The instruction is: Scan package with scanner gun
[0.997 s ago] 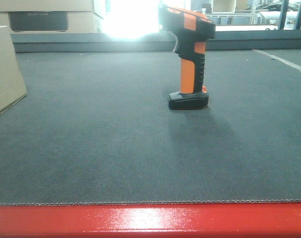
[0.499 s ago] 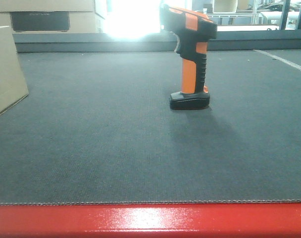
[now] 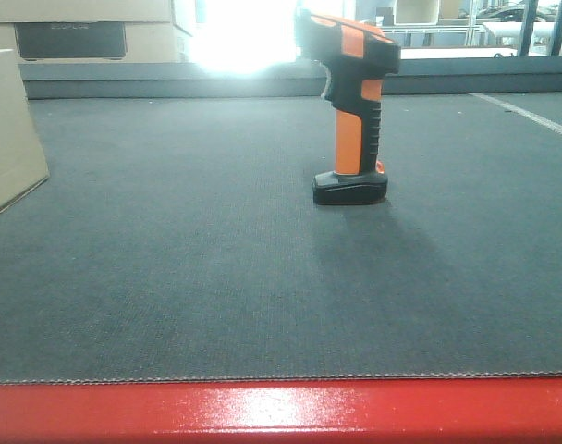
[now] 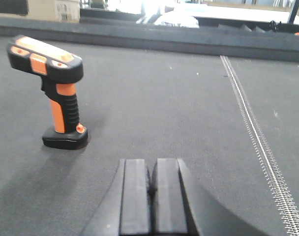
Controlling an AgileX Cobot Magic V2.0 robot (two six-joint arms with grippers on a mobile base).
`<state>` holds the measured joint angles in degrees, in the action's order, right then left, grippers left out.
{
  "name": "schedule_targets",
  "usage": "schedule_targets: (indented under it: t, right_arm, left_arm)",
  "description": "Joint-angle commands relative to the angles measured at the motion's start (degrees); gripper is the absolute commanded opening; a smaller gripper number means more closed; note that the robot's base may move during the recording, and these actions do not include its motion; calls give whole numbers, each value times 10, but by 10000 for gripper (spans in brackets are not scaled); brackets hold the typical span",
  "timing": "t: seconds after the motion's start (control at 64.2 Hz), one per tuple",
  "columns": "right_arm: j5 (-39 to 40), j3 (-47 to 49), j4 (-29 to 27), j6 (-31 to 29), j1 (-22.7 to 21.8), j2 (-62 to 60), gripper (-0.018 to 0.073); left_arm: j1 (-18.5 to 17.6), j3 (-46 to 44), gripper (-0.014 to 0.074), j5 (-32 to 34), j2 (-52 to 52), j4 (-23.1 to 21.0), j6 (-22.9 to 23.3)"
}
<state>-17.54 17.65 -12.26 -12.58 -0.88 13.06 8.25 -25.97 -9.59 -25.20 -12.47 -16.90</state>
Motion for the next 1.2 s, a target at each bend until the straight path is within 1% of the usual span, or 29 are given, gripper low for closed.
schedule_targets:
  t: [0.0,0.109,0.265,1.013,1.044,1.122,1.138,1.169,1.185]
  right_arm:
    - [-8,-1,-4,-4,-2,-25,-158]
    - [-18,-1,-4,-4,-2,-42,-158]
    - [-19,-1,-4,-4,-2,-44,-158]
    - [-19,-1,-4,-4,-2,-44,-158]
    - [-19,-1,-4,-4,-2,-44,-158]
    - [-19,-1,-4,-4,-2,-44,-158]
    - [-19,-1,-4,-4,-2,-44,-158]
    - [-19,-1,-4,-4,-2,-44,-158]
    - [-19,-1,-4,-4,-2,-44,-158]
  left_arm:
    - [-29,33,-111,15,46,9,0]
    - [-52,61,-111,14,98,18,0]
    - [-55,75,-111,12,146,19,0]
    - [-55,75,-111,12,152,19,0]
    - [-55,75,-111,12,152,25,0]
    - [-55,80,-111,13,152,102,1]
    - [-55,82,-111,15,154,115,10]
    - [-55,87,-111,17,156,125,35]
    - [-55,91,-111,18,158,125,60]
